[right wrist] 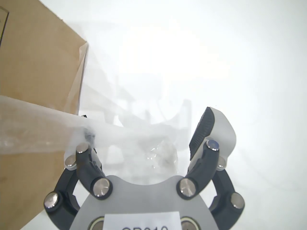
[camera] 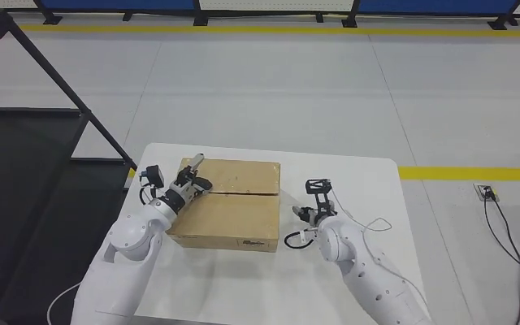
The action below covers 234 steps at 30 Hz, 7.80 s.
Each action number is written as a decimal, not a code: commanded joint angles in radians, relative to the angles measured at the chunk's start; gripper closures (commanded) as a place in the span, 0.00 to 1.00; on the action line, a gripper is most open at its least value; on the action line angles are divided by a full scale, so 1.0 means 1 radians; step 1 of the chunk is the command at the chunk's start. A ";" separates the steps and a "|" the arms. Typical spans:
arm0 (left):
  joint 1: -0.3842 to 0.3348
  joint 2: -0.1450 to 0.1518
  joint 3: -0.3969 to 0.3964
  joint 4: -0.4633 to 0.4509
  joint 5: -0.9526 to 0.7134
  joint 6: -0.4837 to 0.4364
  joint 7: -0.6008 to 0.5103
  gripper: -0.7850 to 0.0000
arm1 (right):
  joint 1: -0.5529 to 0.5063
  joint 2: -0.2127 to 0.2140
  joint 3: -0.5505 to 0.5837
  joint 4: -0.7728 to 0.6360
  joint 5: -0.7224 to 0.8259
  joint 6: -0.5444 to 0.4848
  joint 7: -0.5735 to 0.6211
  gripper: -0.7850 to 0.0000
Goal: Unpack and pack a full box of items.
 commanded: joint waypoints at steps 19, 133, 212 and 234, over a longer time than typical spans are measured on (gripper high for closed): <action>0.008 -0.004 -0.007 -0.004 0.000 -0.004 -0.002 0.00 | -0.049 -0.041 0.097 0.016 0.146 0.071 -0.320 0.00; 0.029 -0.023 -0.035 -0.006 0.008 -0.016 -0.008 0.00 | -0.042 0.054 0.345 0.162 1.027 -0.741 0.475 0.00; 0.046 -0.026 -0.057 -0.022 0.026 -0.011 -0.007 0.00 | 0.227 -0.050 0.118 0.674 1.257 -0.957 0.332 0.00; 0.037 -0.027 -0.062 -0.017 0.027 -0.012 -0.002 0.00 | 0.256 -0.096 0.125 0.782 1.372 -1.022 0.240 0.00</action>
